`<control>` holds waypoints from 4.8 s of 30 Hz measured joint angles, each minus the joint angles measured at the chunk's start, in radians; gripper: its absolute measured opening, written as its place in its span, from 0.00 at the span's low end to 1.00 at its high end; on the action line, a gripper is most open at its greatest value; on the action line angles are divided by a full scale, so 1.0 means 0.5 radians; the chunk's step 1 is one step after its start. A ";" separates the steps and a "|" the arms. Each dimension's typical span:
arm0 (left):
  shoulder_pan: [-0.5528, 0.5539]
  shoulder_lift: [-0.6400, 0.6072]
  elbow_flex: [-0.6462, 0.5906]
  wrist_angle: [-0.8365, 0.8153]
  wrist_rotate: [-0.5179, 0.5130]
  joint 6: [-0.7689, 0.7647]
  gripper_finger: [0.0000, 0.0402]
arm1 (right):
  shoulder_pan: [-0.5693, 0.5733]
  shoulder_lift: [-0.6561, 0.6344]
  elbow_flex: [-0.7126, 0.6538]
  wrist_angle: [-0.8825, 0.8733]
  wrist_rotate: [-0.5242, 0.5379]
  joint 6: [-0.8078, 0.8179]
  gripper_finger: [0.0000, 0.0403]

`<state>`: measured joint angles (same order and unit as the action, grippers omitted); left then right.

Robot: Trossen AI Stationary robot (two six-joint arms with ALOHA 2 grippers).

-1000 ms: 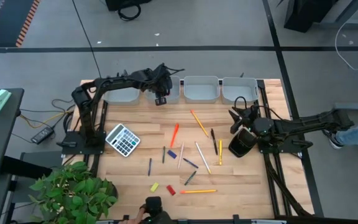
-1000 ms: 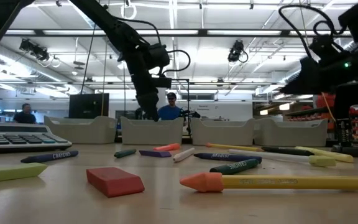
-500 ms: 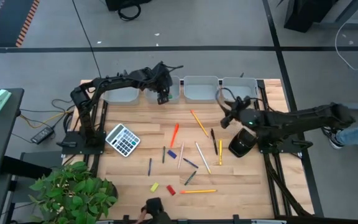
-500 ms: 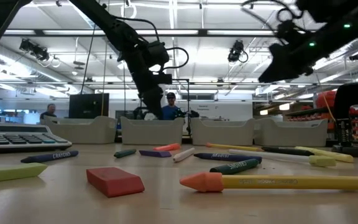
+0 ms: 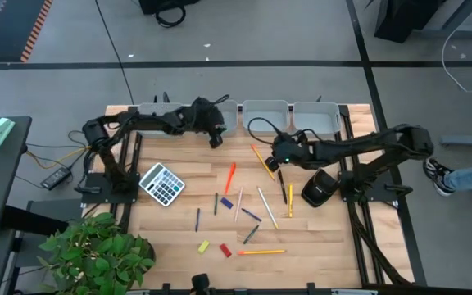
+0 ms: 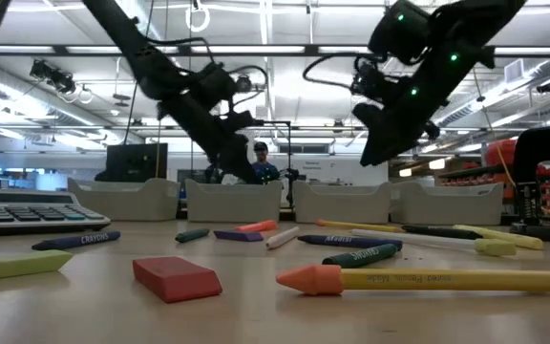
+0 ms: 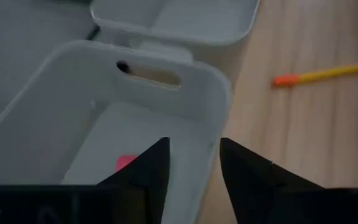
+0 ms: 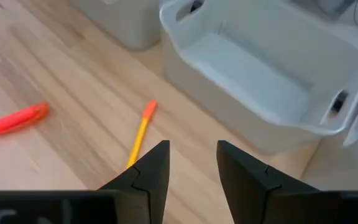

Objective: Sort crayons/erasers/pens/pencils in bins
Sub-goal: Put the top yellow pencil into the gray bin, then put the black pen into the gray bin

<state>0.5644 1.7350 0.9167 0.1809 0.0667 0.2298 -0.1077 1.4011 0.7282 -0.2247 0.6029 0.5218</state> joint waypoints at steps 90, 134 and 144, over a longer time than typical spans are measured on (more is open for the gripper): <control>-0.591 -0.316 -0.927 2.092 -0.766 0.104 0.28 | -0.862 0.237 0.852 0.271 -1.217 -1.525 0.08; -0.154 -0.316 -0.099 0.820 -0.589 -0.175 0.28 | -1.403 0.810 0.852 0.465 -1.845 -1.544 0.29; -0.021 -0.316 0.011 0.749 -0.476 -0.069 0.27 | -1.314 0.601 0.853 0.148 -1.845 -1.233 0.30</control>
<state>0.5538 1.5772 0.9222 0.5555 -0.1711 0.1954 -0.7648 1.7016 1.1545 -0.1507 -0.3195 -0.0947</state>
